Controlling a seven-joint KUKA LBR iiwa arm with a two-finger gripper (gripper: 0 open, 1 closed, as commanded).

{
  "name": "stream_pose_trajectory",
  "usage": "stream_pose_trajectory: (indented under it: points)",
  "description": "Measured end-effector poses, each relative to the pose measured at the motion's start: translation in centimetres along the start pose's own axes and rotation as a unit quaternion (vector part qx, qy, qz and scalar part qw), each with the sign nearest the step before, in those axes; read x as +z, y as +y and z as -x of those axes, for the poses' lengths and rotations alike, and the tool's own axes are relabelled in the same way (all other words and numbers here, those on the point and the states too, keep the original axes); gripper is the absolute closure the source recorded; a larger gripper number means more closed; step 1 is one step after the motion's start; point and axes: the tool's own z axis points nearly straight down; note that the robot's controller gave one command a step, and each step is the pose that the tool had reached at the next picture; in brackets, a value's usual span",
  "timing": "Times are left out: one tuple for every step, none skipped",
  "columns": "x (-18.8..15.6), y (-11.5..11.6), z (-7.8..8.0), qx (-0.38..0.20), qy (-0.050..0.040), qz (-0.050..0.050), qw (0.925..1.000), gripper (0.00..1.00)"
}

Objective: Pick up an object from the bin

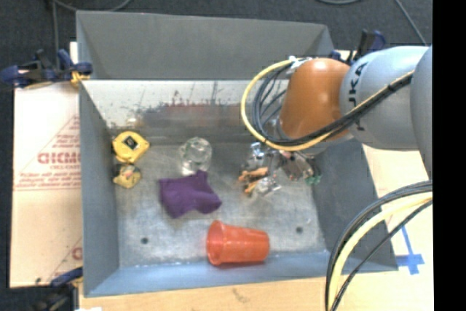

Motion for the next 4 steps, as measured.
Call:
stream_pose_trajectory:
  points:
    - [0.0, 0.0, 0.0, 0.0, 0.0, 0.0, 1.0, 1.0]
    - [-4.6, -0.4, 0.0, -0.002, 0.0086, 0.003, 1.0, 1.0]
    - [-13.7, -1.8, 0.4, -0.011, 0.0062, 0.002, 0.9999, 0.0]
    - [-14.4, -2.1, 0.5, -0.012, 0.0042, 0.001, 0.9999, 0.0]
